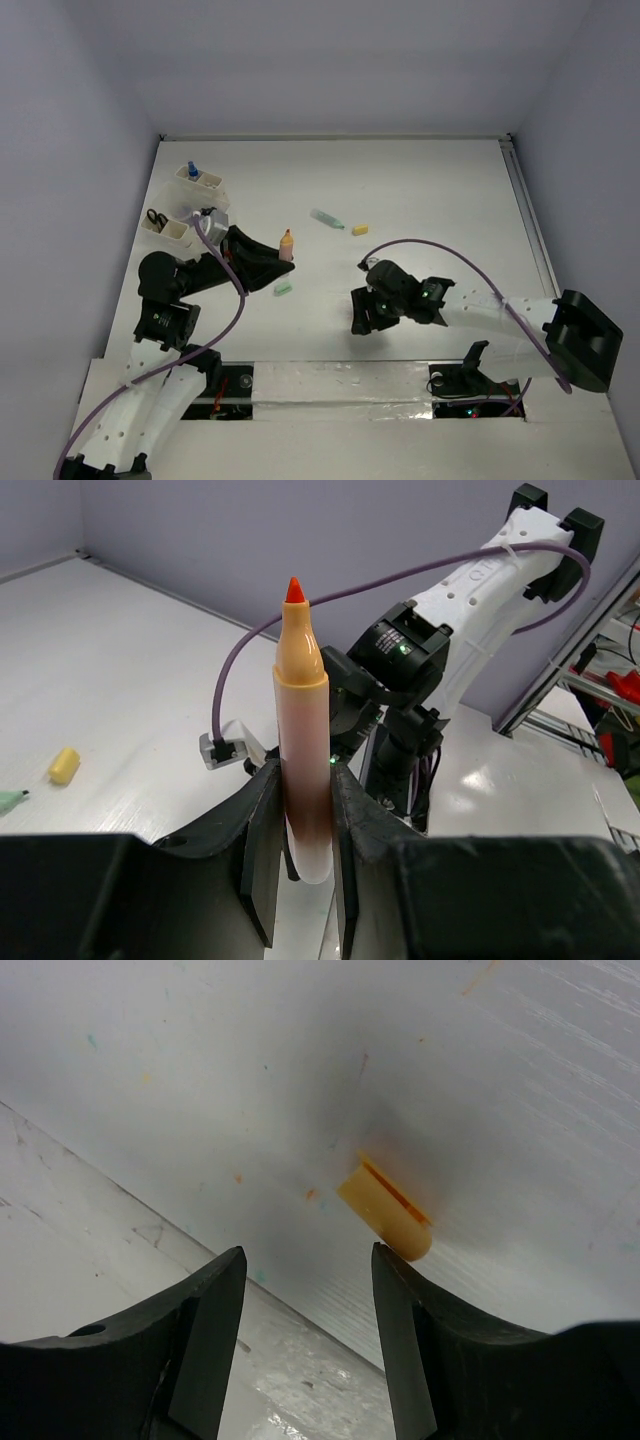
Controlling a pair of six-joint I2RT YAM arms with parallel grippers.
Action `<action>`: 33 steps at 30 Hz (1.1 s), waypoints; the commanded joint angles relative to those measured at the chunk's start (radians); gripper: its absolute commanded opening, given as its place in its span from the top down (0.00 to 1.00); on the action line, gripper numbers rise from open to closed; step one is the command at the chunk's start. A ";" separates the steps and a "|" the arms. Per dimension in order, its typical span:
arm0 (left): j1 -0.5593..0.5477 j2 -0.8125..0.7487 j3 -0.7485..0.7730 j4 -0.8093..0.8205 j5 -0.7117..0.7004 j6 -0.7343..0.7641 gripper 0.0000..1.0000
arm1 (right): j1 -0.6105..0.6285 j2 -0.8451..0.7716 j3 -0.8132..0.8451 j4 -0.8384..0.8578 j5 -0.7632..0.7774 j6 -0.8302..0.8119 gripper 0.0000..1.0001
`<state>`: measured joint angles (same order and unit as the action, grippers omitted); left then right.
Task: Sort the stationery into containers
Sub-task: Move the pen cap to the center of the board, then close the pen cap on the pen.
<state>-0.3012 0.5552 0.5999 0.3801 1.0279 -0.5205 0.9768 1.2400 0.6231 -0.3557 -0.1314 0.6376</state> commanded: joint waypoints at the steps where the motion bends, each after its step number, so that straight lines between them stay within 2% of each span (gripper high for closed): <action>1: -0.003 -0.005 0.034 -0.023 -0.048 0.054 1.00 | 0.008 0.029 -0.003 0.124 -0.019 0.019 0.41; 4: -0.003 -0.006 0.037 -0.035 -0.055 0.062 1.00 | 0.008 0.071 0.015 0.127 -0.002 0.017 0.41; 10: -0.003 -0.011 0.035 -0.035 -0.055 0.059 1.00 | 0.008 0.157 0.084 0.093 0.139 -0.018 0.42; 15: -0.003 -0.005 0.023 0.009 -0.017 0.024 1.00 | -0.001 0.182 0.189 0.112 0.217 -0.114 0.42; 19: -0.003 -0.001 0.014 0.049 0.011 -0.009 1.00 | -0.001 0.066 0.231 0.110 0.094 -0.170 0.41; 22: -0.003 0.002 0.001 0.091 0.032 -0.044 1.00 | -0.001 -0.098 0.233 0.147 -0.026 -0.231 0.41; 23: -0.003 0.002 -0.003 0.112 0.034 -0.053 1.00 | -0.001 -0.173 0.240 0.165 -0.065 -0.254 0.41; 27: -0.003 0.015 -0.011 0.138 0.053 -0.076 1.00 | -0.001 -0.295 0.277 0.286 -0.192 -0.317 0.40; 29: -0.003 0.025 -0.020 0.170 0.066 -0.101 1.00 | -0.001 -0.313 0.302 0.384 -0.264 -0.335 0.39; 33: -0.003 0.037 -0.025 0.192 0.083 -0.119 1.00 | -0.001 -0.272 0.389 0.458 -0.323 -0.390 0.37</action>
<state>-0.3012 0.5850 0.5831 0.4774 1.0672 -0.6064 0.9749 0.9272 0.9340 -0.0349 -0.3458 0.3286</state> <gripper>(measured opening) 0.174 0.621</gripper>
